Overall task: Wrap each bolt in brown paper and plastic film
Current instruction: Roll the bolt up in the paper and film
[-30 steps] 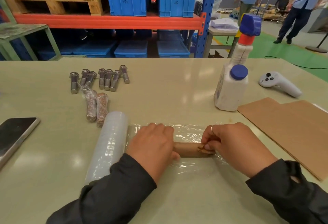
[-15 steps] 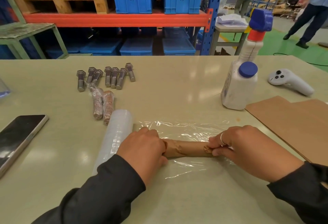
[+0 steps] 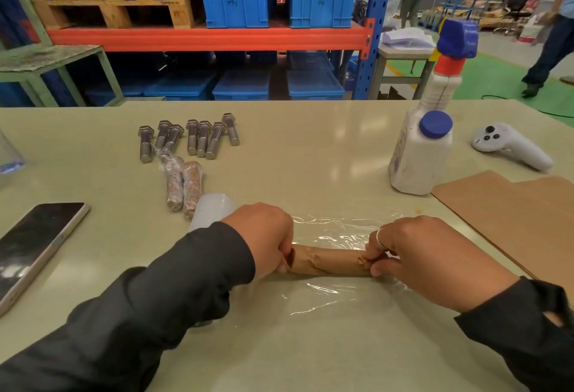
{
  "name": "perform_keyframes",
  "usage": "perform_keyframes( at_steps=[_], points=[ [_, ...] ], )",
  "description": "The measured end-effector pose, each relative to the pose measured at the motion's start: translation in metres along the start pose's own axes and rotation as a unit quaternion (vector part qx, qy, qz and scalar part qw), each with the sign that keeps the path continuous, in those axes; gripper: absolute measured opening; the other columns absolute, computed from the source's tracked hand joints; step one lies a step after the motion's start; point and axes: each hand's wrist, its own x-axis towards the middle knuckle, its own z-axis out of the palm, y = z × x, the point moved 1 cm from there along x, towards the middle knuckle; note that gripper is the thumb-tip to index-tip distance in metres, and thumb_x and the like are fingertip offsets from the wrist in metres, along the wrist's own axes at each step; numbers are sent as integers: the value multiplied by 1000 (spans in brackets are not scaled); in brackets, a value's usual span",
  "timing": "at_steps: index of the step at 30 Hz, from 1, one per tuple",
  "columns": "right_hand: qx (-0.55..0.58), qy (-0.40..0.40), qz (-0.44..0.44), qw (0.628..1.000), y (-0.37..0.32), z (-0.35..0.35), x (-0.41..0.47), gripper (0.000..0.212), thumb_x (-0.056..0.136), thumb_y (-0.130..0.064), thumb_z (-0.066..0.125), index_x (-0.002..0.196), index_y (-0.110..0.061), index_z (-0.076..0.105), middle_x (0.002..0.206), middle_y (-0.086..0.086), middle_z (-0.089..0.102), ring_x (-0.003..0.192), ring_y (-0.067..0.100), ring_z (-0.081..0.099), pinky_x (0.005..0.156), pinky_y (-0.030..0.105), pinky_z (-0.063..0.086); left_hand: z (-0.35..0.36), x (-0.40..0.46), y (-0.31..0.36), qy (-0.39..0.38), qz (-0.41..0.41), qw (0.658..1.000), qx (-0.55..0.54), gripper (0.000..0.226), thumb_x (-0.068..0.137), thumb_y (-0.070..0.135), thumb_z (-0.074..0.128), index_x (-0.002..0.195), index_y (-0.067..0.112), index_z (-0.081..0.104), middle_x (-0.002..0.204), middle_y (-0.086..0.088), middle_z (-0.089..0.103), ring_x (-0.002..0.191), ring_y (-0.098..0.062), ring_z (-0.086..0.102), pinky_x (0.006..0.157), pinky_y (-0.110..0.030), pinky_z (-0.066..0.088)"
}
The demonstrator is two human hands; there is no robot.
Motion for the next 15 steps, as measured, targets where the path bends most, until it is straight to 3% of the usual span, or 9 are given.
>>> perform_keyframes(
  at_steps=[3, 8, 12, 15],
  points=[
    [-1, 2, 9, 1000, 0, 0, 2, 17, 88, -34, 58, 103, -32, 67, 101, -10, 66, 95, 7, 54, 83, 23, 43, 0, 5, -3, -9, -34, 998, -55, 33, 77, 25, 72, 97, 25, 45, 92, 9, 60, 88, -14, 51, 61, -19, 34],
    [-1, 2, 17, 1000, 0, 1, 3, 17, 88, -34, 58, 103, -31, 67, 100, -8, 66, 95, 8, 56, 84, 25, 44, 1, 8, -1, -15, -48, 998, -41, 16, 78, 24, 71, 93, 25, 67, 95, 5, 66, 92, -14, 59, 62, -17, 36],
    [-1, 0, 29, 1000, -2, 1, 3, 17, 88, -34, 58, 102, -30, 66, 98, -8, 66, 93, 10, 55, 82, 25, 44, 7, 1, -2, -54, -43, 997, 37, 22, 90, 36, 55, 93, 15, 60, 93, -3, 59, 82, -19, 51, 69, -23, 36],
    [-5, 2, 35, 999, -3, 2, 3, 17, 88, -34, 57, 102, -30, 66, 98, -9, 65, 94, 11, 56, 81, 25, 44, 11, -4, -2, -41, -19, 997, 64, 17, 93, 32, 48, 90, 16, 53, 87, -1, 49, 78, -19, 46, 70, -24, 38]
  ],
)
